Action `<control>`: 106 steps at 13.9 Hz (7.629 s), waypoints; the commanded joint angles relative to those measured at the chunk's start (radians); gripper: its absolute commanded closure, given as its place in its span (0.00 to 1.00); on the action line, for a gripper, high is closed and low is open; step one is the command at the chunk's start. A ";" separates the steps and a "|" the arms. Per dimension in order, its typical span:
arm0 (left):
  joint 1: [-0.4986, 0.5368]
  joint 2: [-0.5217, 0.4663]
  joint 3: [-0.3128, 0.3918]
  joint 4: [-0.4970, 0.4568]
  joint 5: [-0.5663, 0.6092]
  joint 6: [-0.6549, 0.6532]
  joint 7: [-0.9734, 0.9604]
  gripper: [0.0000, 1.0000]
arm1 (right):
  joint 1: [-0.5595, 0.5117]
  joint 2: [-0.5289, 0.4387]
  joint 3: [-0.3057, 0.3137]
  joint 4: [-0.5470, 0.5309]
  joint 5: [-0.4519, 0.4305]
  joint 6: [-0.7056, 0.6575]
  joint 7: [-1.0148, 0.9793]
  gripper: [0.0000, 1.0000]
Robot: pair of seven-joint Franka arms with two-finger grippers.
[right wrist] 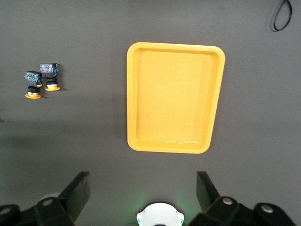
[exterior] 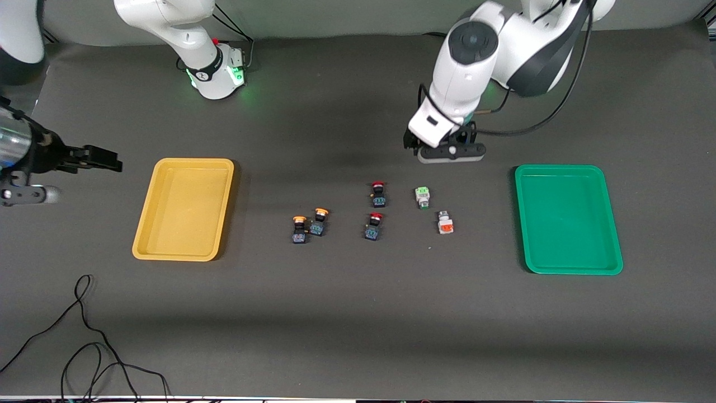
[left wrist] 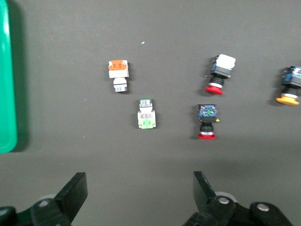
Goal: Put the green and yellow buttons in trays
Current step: 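Grasp the green button and the blue button with the left and right grippers, then lower the green-top button into the green tray and open the left gripper, then place the blue button in the yellow tray while the left gripper grasps another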
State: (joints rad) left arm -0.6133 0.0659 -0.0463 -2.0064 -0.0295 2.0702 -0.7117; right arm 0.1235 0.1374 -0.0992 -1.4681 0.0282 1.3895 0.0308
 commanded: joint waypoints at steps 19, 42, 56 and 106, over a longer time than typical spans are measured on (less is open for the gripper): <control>-0.013 0.423 0.017 -0.069 0.000 0.441 -0.051 0.53 | 0.343 0.416 0.007 -0.095 0.124 0.603 0.296 0.01; 0.604 0.296 0.028 -0.087 0.034 0.253 0.612 0.69 | 0.473 0.588 -0.037 -0.204 0.105 0.933 0.388 0.01; 0.643 0.267 0.022 0.260 0.042 -0.194 0.684 0.00 | 0.479 0.545 -0.053 -0.265 0.107 0.927 0.396 0.01; 0.788 0.208 0.019 -0.012 0.048 0.112 0.886 0.74 | 0.324 0.116 -0.226 -0.513 0.266 0.718 0.036 0.00</control>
State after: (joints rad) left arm 0.1429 0.2645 -0.0144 -1.9026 0.0016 2.0198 0.1167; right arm 0.4203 0.2178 -0.3552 -2.0557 0.2767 2.1401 -0.0459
